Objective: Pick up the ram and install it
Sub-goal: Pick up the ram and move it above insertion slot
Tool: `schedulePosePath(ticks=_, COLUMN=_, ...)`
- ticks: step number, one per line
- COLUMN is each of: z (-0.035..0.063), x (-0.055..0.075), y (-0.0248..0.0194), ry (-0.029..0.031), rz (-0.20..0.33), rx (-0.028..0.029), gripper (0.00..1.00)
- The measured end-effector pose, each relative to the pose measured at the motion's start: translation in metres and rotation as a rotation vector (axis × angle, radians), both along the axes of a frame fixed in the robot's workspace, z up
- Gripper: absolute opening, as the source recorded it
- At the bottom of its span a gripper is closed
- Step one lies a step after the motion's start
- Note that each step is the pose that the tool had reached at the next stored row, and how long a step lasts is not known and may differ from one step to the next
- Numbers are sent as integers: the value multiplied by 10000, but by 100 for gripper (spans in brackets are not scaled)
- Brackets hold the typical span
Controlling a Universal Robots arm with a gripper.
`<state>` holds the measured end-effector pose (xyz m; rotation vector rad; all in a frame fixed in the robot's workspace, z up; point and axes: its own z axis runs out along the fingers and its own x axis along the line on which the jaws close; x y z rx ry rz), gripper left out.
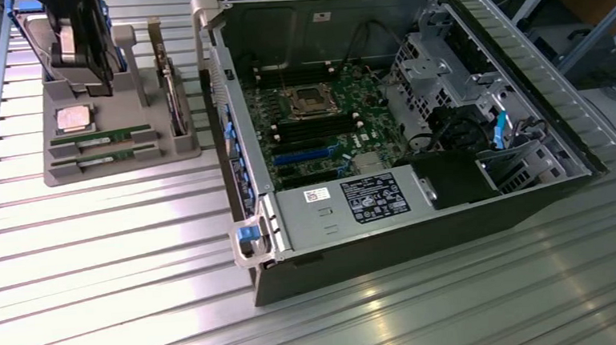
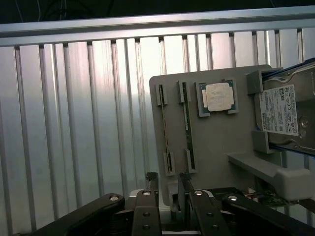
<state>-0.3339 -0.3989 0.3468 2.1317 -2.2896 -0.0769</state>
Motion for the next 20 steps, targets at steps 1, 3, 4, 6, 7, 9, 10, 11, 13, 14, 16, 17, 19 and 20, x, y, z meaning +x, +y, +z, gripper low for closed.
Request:
schedulePosePath(ticks=1, z=-3, x=0, y=0, ry=0, rz=0, rx=0, gripper=30)
schedulePosePath(ticks=3, z=-8, x=0, y=0, ry=0, rz=0, rx=0, gripper=30)
schedulePosePath(ticks=4, z=-13, x=0, y=0, ry=0, rz=0, rx=0, gripper=30)
schedulePosePath(ticks=6, z=-23, x=0, y=0, ry=0, rz=0, rx=0, gripper=30)
schedulePosePath(ticks=7, z=-28, x=0, y=0, ry=0, rz=0, rx=0, gripper=30)
schedulePosePath(ticks=9, z=-37, x=0, y=0, ry=0, rz=0, rx=0, gripper=30)
schedulePosePath(ticks=10, z=-41, x=0, y=0, ry=0, rz=0, rx=0, gripper=30)
schedulePosePath(ticks=11, z=-43, x=0, y=0, ry=0, rz=0, rx=0, gripper=30)
schedulePosePath(ticks=13, z=-49, x=0, y=0, ry=0, rz=1, rx=0, gripper=30)
schedulePosePath(ticks=14, z=-52, x=0, y=0, ry=0, rz=0, rx=0, gripper=30)
schedulePosePath(ticks=16, z=-57, x=0, y=0, ry=0, rz=0, rx=0, gripper=30)
schedulePosePath(ticks=17, z=-60, x=0, y=0, ry=0, rz=0, rx=0, gripper=30)
schedulePosePath(ticks=19, z=-67, x=0, y=0, ry=0, rz=0, rx=0, gripper=30)
schedulePosePath(ticks=20, z=-70, x=0, y=0, ry=0, rz=0, rx=0, gripper=30)
